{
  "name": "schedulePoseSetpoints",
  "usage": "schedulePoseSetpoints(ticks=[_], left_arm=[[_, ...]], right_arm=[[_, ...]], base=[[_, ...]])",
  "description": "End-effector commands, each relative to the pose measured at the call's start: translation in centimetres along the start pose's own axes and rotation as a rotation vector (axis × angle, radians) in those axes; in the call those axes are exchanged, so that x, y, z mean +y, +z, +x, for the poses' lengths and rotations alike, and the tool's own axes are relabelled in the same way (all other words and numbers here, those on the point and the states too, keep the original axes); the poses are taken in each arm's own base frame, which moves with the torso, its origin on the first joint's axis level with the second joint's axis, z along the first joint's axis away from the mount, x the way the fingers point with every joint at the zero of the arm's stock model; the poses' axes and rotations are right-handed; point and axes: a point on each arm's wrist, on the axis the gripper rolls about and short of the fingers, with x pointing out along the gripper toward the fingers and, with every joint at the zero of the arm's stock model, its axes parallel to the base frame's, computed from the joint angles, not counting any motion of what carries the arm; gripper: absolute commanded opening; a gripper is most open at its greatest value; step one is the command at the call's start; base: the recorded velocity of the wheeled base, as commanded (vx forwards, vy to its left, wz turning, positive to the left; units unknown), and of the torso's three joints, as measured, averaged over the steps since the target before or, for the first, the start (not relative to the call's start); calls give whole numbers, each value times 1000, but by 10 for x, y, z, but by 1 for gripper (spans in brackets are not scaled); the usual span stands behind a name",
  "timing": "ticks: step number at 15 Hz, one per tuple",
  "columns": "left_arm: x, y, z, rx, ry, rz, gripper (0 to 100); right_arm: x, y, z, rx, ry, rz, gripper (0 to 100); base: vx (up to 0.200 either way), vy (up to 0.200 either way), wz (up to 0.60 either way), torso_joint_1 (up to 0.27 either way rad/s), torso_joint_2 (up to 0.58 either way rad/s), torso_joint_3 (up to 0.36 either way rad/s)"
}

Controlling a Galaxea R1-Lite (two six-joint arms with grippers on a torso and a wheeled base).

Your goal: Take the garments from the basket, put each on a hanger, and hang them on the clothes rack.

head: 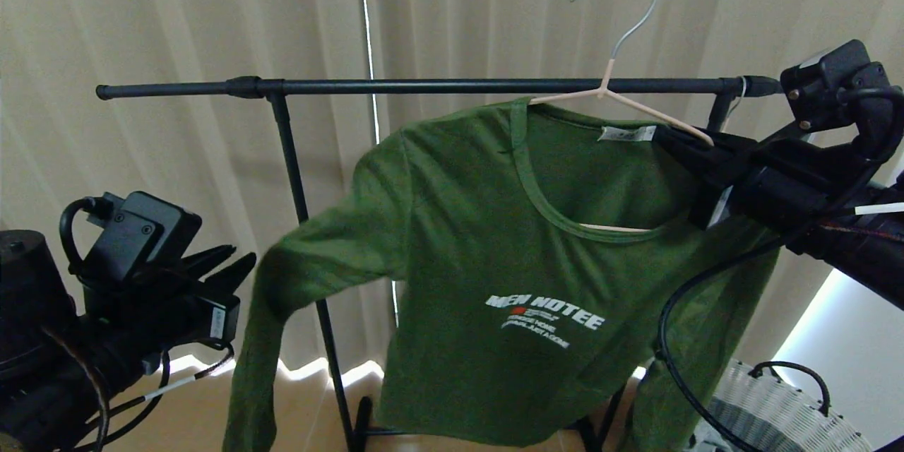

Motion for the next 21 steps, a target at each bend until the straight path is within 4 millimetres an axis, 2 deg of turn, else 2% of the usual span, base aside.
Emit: schedulePoseSetpoints(ticks=[1, 2, 3, 6, 10, 14, 17, 21], left_arm=[[2, 5, -6, -32, 4, -5, 100], [2, 6, -8, -40, 5, -7, 100], [6, 8, -22, -80, 14, -25, 100], [12, 15, -45, -164, -21, -44, 100], [15, 10, -80, -142, -120, -75, 100], [13, -6, -82, -101, -218, -198, 100], [16, 0, -83, -161, -211, -191, 100], [19, -7, -81, -136, -173, -191, 100]], right_arm=[[0, 1, -2, -5, 3, 1, 0], [0, 2, -3, -5, 1, -1, 0], [-3, 3, -9, 11, -23, -1, 0], [-7, 4, -25, 102, -22, -3, 0], [-21, 1, -44, 210, -91, -5, 0], [-32, -9, -47, 307, -153, -6, 0], [-33, -13, -53, 415, -197, -13, 0], [-37, -15, -61, 439, -253, -14, 0]], base=[[0, 0, 0, 0, 0, 0], [0, 0, 0, 0, 0, 0], [0, 0, 0, 0, 0, 0], [0, 0, 0, 0, 0, 0], [0, 0, 0, 0, 0, 0], [0, 0, 0, 0, 0, 0], [0, 0, 0, 0, 0, 0], [0, 0, 0, 0, 0, 0]])
